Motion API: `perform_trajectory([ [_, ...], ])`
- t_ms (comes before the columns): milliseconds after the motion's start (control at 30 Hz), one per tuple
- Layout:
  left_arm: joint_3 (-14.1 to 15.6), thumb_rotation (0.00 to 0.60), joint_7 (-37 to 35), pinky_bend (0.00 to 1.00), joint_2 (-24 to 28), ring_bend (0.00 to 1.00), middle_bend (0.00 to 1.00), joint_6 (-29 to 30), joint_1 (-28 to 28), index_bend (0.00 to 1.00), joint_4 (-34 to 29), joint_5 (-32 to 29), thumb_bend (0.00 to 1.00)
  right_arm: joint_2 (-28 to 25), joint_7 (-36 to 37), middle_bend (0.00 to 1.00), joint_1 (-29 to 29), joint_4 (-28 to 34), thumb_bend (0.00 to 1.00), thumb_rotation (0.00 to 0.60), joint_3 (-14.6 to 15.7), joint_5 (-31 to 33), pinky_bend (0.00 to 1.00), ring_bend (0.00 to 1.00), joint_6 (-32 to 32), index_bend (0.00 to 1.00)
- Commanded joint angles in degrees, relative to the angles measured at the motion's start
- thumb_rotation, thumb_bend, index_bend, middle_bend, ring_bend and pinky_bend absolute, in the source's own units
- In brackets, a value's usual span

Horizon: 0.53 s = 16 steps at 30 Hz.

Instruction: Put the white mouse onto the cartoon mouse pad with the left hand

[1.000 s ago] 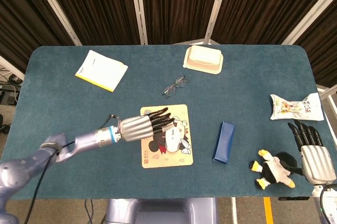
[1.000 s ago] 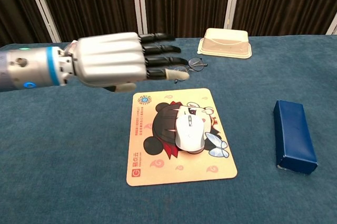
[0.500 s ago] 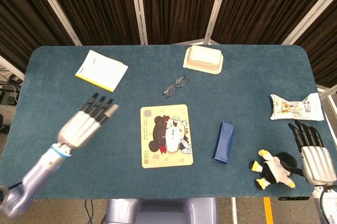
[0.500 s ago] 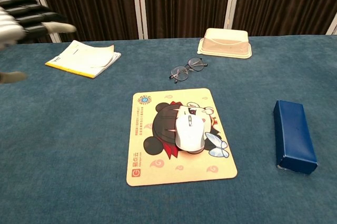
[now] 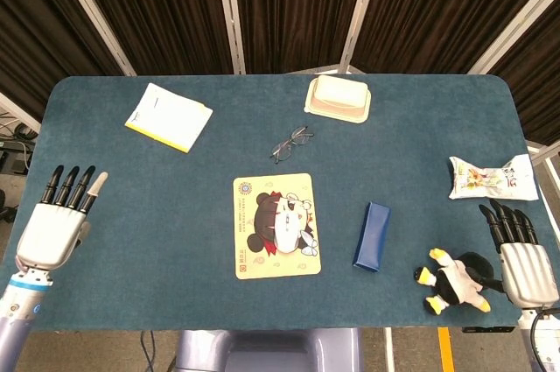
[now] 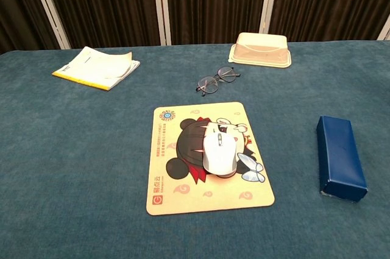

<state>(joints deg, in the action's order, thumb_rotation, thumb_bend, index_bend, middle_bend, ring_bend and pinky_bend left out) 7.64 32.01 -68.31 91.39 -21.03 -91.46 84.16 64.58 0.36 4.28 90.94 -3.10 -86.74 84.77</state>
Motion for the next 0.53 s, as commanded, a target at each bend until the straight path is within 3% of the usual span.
perform_trajectory([
  [33, -0.44, 0.6, -3.03, 0.0, -0.1, 0.0, 0.0, 1.35, 2.28, 0.0, 1.66, -0.41, 0.28, -0.08, 0.2, 0.0, 0.03, 0.02, 0.06, 0.6, 0.03, -0.04, 0.0, 0.0, -0.1, 0.0],
  [267, -2.43, 0.6, -12.17, 0.0, 0.25, 0.0, 0.0, -0.02, 5.07, 0.0, 1.72, -2.98, 0.28, -0.15, 0.15, 0.0, 0.24, 0.08, 0.06, 0.6, 0.01, -0.15, 0.0, 0.0, -0.37, 0.0],
  [533, -3.85, 0.6, -13.69, 0.0, -0.21, 0.0, 0.0, 1.0, 7.09, 0.0, 2.78, -2.11, 0.28, -0.06, -0.31, 0.0, 0.44, 0.18, 0.06, 0.6, -0.07, -0.17, 0.0, 0.0, -0.54, 0.0],
])
